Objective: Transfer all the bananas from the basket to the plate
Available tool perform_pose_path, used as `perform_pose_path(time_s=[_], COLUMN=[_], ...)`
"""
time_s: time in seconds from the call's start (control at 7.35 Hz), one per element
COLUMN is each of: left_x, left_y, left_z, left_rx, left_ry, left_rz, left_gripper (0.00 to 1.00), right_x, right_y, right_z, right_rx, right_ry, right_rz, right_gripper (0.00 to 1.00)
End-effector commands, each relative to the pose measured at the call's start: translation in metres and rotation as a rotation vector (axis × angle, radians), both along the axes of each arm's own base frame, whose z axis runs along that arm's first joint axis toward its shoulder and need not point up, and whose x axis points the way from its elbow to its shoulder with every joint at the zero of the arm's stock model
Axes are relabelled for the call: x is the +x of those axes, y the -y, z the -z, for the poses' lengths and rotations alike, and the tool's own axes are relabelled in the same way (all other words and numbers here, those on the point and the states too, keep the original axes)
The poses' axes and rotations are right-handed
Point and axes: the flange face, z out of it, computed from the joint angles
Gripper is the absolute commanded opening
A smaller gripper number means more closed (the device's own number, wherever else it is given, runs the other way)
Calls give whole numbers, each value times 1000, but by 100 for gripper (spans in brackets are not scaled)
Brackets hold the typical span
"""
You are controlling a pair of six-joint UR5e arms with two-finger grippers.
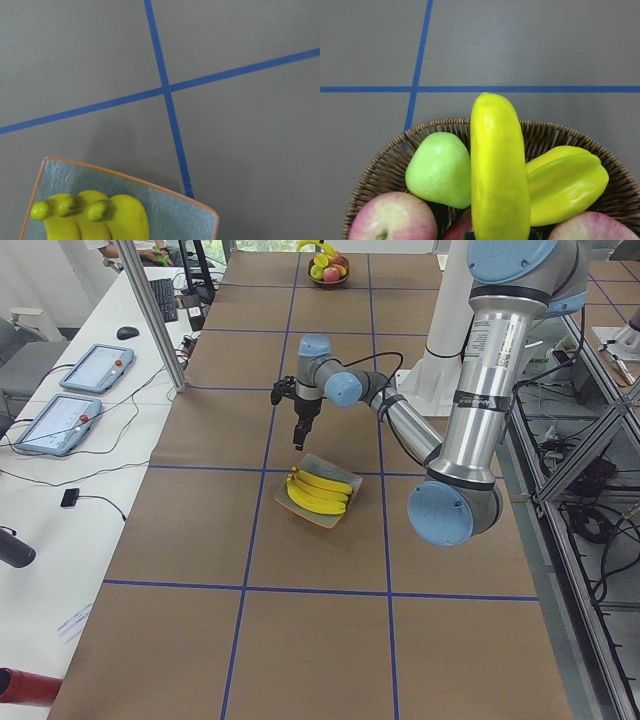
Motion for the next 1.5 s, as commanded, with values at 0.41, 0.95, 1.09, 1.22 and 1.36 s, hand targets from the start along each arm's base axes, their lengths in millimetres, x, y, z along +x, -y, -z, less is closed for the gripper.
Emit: perform_pose_path(time_s=[0.41,0.95,1.09,1.22,1.36], left_x=[44,70,71,70,69], left_y=[38,62,63,63,62], left_z=[74,119,132,137,143], left_rx=[-69,-84,-97,-94,-104], left_ry=[-231,-455,-480,-503,-545], left_rz=[144,252,269,273,290], left_gripper=[99,99,99,100,99], right_x=[-124,-322,-359,-377,-391], right_y=[115,143,137,126,115], right_z=[207,366,403,419,432], right_rx=[-152,-199,-219,-220,-217], right_ry=[205,211,247,266,284], right_rz=[70,-3,-51,-74,-59], right_gripper=[0,0,0,0,0])
